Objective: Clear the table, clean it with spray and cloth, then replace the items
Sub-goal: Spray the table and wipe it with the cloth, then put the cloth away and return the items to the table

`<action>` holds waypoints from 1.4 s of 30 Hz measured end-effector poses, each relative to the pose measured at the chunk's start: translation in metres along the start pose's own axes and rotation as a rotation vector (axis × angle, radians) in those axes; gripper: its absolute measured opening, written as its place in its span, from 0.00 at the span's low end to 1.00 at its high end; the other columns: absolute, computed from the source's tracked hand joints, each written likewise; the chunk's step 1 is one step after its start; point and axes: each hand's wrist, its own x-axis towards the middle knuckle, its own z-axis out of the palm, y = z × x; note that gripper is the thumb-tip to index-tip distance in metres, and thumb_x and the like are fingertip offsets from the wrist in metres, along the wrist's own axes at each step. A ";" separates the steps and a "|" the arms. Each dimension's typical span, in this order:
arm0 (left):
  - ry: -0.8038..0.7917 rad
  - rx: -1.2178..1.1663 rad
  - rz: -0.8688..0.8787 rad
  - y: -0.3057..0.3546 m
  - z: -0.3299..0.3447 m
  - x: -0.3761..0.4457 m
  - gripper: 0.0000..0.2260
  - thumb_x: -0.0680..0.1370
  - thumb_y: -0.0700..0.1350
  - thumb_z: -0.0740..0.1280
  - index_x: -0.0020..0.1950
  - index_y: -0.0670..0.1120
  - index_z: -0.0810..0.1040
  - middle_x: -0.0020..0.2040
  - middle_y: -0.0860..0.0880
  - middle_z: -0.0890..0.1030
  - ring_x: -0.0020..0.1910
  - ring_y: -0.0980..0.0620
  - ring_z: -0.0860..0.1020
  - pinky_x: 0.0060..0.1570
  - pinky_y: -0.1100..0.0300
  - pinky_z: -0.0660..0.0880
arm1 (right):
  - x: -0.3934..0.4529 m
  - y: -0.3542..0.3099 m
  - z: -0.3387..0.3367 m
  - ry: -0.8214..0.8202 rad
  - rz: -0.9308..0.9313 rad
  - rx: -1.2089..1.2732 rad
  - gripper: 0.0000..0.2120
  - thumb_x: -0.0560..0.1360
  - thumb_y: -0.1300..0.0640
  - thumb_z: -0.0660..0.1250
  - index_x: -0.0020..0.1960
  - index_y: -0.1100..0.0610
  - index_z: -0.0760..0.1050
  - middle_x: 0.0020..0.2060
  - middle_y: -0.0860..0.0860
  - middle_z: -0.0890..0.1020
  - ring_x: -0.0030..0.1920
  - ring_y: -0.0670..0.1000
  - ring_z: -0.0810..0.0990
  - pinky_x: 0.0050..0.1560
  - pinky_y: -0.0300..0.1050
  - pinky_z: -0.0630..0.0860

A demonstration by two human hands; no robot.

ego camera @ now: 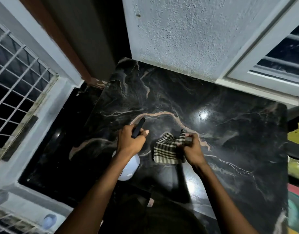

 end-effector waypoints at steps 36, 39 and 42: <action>-0.554 0.122 0.581 0.112 0.261 -0.188 0.12 0.73 0.48 0.75 0.35 0.43 0.79 0.32 0.45 0.82 0.35 0.45 0.81 0.37 0.50 0.79 | -0.151 0.147 -0.281 0.656 0.087 -0.156 0.19 0.73 0.46 0.73 0.29 0.54 0.72 0.26 0.50 0.77 0.34 0.53 0.78 0.36 0.47 0.71; -0.559 0.092 0.601 0.131 0.324 -0.230 0.11 0.74 0.48 0.75 0.36 0.44 0.79 0.34 0.47 0.83 0.35 0.46 0.82 0.37 0.51 0.78 | -0.149 0.185 -0.344 0.639 0.115 0.182 0.12 0.70 0.51 0.73 0.32 0.55 0.78 0.27 0.49 0.81 0.32 0.51 0.80 0.37 0.50 0.78; -0.547 0.056 0.654 0.150 0.389 -0.273 0.10 0.74 0.46 0.72 0.36 0.45 0.77 0.32 0.48 0.81 0.35 0.47 0.82 0.35 0.48 0.79 | -0.153 0.217 -0.406 0.635 0.145 0.393 0.05 0.75 0.64 0.70 0.41 0.60 0.79 0.31 0.51 0.84 0.32 0.49 0.83 0.32 0.42 0.78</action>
